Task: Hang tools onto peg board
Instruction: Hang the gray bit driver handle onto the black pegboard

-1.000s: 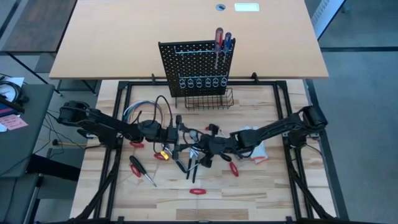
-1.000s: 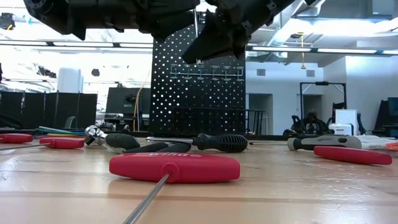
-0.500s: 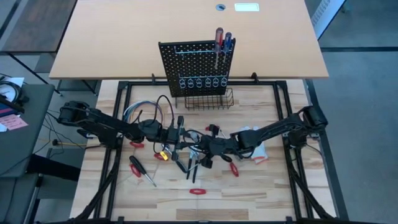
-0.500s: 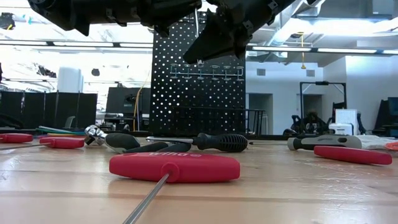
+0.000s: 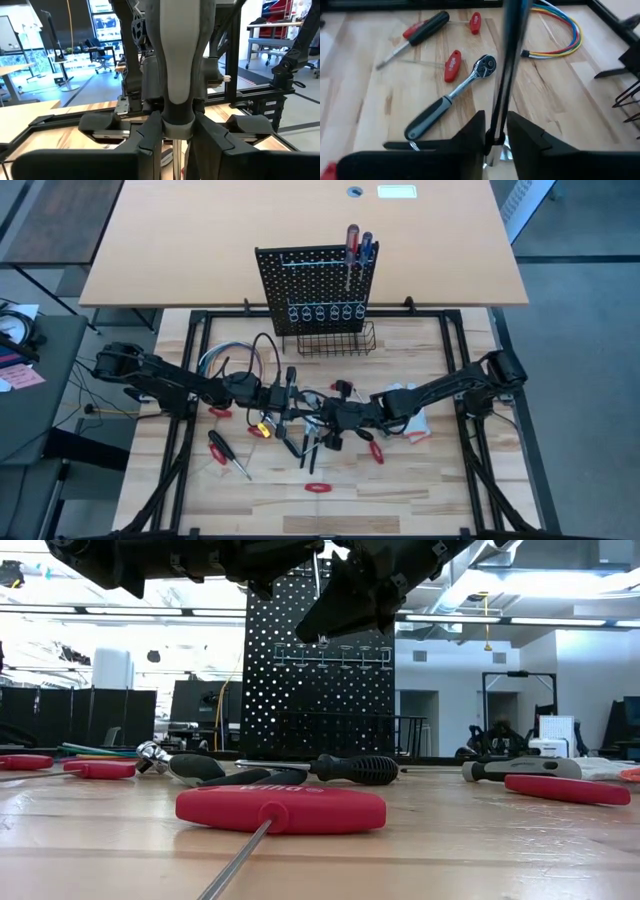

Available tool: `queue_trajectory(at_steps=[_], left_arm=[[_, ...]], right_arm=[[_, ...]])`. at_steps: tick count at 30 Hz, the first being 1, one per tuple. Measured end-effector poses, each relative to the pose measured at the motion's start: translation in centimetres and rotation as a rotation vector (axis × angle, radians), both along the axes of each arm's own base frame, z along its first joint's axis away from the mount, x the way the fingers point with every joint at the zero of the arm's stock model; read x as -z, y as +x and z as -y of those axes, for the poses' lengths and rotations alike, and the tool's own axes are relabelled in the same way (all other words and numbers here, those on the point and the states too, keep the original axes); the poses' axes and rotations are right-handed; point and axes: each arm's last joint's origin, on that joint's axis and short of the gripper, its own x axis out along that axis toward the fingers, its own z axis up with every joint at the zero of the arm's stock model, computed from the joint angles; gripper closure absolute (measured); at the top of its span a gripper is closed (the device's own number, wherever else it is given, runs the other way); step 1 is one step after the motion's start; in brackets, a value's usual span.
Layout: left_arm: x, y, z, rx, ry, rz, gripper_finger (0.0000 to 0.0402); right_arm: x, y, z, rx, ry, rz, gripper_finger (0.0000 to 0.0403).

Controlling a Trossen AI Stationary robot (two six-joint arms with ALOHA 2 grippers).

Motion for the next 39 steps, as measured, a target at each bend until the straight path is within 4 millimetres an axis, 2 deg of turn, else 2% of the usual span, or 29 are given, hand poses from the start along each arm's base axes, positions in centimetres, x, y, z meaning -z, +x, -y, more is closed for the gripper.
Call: queue_trajectory(at_steps=[6, 11, 17, 23, 30, 39], left_arm=[[0.1, 0.0, 0.0, 0.002, -0.027, -0.024, 0.0332], [0.3, 0.0, 0.0, 0.001, -0.028, -0.041, 0.0332], [0.3, 0.0, 0.0, -0.006, -0.030, -0.046, 0.0332], [-0.4, -0.5, -0.2, -0.057, -0.026, -0.041, 0.0332], [-0.7, -0.7, -0.3, -0.069, -0.023, -0.030, 0.0332], [-0.6, -0.7, -0.3, -0.084, -0.012, -0.034, 0.0332]], right_arm=[[0.2, -0.3, -0.6, -0.039, -0.133, -0.037, 0.0271], [1.6, -0.9, -0.5, -0.044, -0.140, -0.038, 0.0239], [3.1, -2.3, -0.3, -0.044, -0.119, 0.068, 0.0219], [4.4, -3.4, 0.0, -0.041, -0.079, 0.215, 0.0236], [4.0, -3.0, 0.3, -0.041, -0.071, 0.288, 0.0280], [3.8, -2.9, 0.6, -0.038, -0.067, 0.308, 0.0295]])
